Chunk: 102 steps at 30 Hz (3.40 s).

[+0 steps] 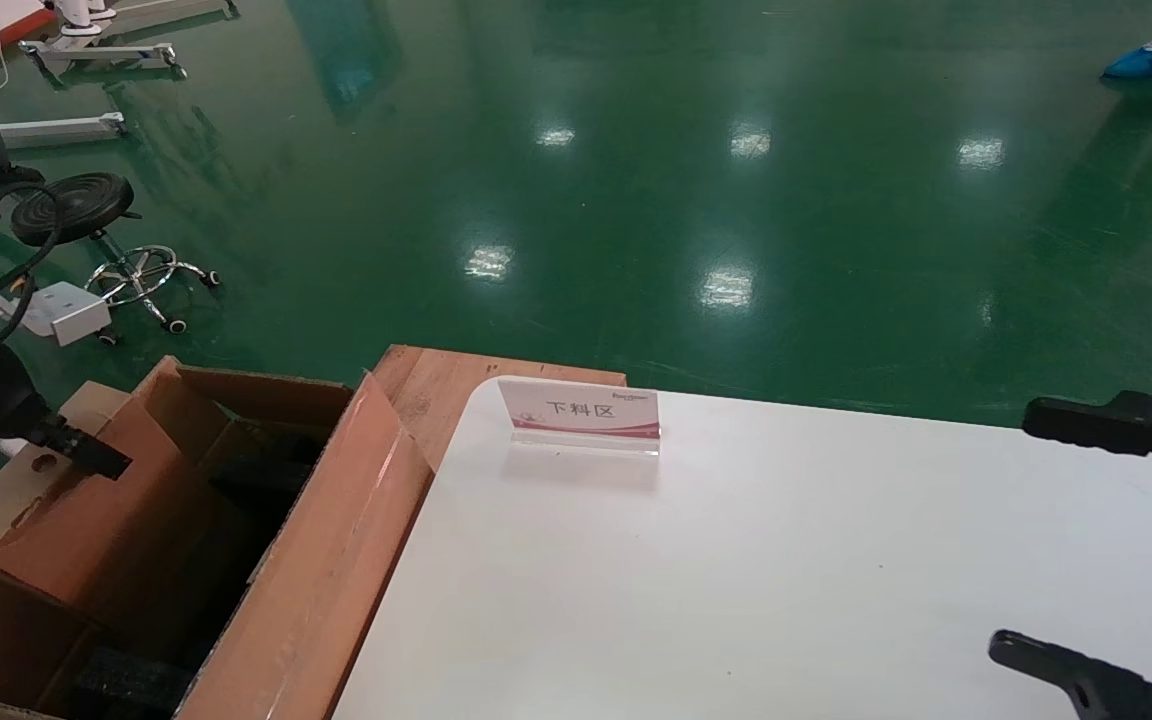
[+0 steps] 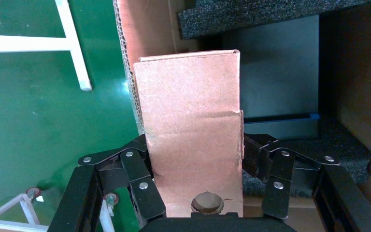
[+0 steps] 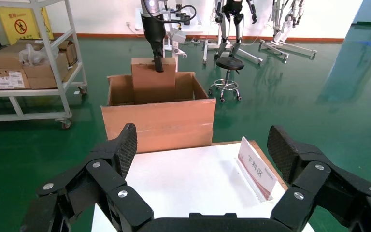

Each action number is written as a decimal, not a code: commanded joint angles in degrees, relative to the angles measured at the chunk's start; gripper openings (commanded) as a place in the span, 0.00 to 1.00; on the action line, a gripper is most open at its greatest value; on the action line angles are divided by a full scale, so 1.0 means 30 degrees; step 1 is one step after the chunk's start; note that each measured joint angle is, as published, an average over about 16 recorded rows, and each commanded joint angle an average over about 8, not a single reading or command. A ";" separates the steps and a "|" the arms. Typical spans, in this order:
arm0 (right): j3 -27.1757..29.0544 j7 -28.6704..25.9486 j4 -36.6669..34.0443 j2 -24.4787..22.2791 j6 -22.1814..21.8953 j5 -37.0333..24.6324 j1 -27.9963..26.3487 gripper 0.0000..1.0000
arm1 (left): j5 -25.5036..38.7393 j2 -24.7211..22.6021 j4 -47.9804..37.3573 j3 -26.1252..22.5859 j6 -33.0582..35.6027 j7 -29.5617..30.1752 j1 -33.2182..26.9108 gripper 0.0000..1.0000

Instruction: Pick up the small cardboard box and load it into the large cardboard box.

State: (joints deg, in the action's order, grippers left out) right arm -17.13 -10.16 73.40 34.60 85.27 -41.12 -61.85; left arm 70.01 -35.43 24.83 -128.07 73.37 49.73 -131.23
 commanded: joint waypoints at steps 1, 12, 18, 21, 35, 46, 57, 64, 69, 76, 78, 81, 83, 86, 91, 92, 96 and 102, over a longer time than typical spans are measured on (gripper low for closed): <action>-0.0002 0.0001 0.0000 -0.0001 -0.0001 0.0001 0.0000 1.00 | -0.0153 -0.0039 -0.0341 0.0046 -0.0070 -0.0192 0.0326 0.00; -0.0012 0.0006 0.0000 -0.0005 -0.0005 0.0009 -0.0003 1.00 | -0.1104 -0.0410 -0.2089 0.0405 -0.0113 -0.0770 0.1974 0.00; -0.0017 0.0009 -0.0001 -0.0007 -0.0009 0.0012 -0.0003 1.00 | -0.1309 -0.0735 -0.3049 0.0438 0.0300 -0.0940 0.2550 0.40; -0.0018 0.0011 -0.0003 -0.0008 -0.0011 0.0014 -0.0001 1.00 | -0.1403 -0.0842 -0.3377 0.0476 0.0452 -0.0980 0.2694 0.77; -0.0019 0.0011 -0.0005 -0.0009 -0.0014 0.0017 0.0000 1.00 | -0.1382 -0.0828 -0.3341 0.0463 0.0497 -0.0984 0.2679 1.00; -0.0019 0.0010 -0.0004 -0.0009 -0.0015 0.0017 0.0000 1.00 | -0.1315 -0.0807 -0.3230 0.0430 0.0451 -0.0976 0.2618 1.00; -0.0018 0.0010 -0.0005 -0.0010 -0.0015 0.0017 -0.0001 1.00 | -0.1302 -0.0799 -0.3183 0.0427 0.0422 -0.0968 0.2591 1.00; -0.0021 0.0013 -0.0013 -0.0009 -0.0013 0.0019 -0.0004 1.00 | -0.1339 -0.1212 -0.2828 0.0535 0.0468 -0.1462 0.2283 1.00; -0.0027 0.0017 -0.0019 -0.0009 -0.0010 0.0021 -0.0008 1.00 | -0.1455 -0.1685 -0.2266 0.0813 0.0126 -0.2501 0.1636 1.00; -0.0034 0.0021 -0.0021 -0.0011 -0.0011 0.0025 -0.0011 1.00 | -0.1902 -0.1614 -0.0631 0.1645 -0.1536 -0.4622 0.0142 1.00; -0.0036 0.0022 -0.0022 -0.0011 -0.0011 0.0026 -0.0012 1.00 | -0.2015 -0.1459 0.0105 0.1904 -0.2135 -0.5154 -0.0308 1.00; -0.0039 0.0024 -0.0022 -0.0012 -0.0012 0.0028 -0.0013 1.00 | -0.1978 -0.1241 0.1230 0.2117 -0.2904 -0.5584 -0.0846 1.00; -0.0039 0.0024 -0.0023 -0.0013 -0.0013 0.0028 -0.0013 1.00 | -0.1878 -0.1168 0.1804 0.2157 -0.3247 -0.5645 -0.1080 1.00; -0.0037 0.0025 -0.0024 -0.0014 -0.0015 0.0027 -0.0012 1.00 | -0.1599 -0.1167 0.2344 0.2060 -0.3476 -0.5508 -0.1236 1.00; -0.0035 0.0027 -0.0030 -0.0015 -0.0018 0.0027 -0.0011 1.00 | -0.1408 -0.1253 0.2900 0.2506 -0.3430 -0.5475 -0.0886 1.00; -0.0036 0.0028 -0.0031 -0.0015 -0.0018 0.0027 -0.0012 1.00 | -0.1475 -0.1242 0.3024 0.2826 -0.3360 -0.5551 -0.0661 1.00; -0.0039 0.0031 -0.0037 -0.0015 -0.0017 0.0028 -0.0014 1.00 | -0.1878 -0.1178 0.3817 0.4732 -0.2968 -0.5958 0.0654 1.00; -0.0046 0.0035 -0.0041 -0.0016 -0.0016 0.0031 -0.0018 1.00 | -0.2696 -0.1035 0.5172 0.8287 -0.2196 -0.6725 0.3114 1.00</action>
State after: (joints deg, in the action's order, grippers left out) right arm -17.27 -10.05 73.28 34.55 85.22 -41.02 -61.90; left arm 61.91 -38.53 40.36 -103.18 66.78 29.55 -121.87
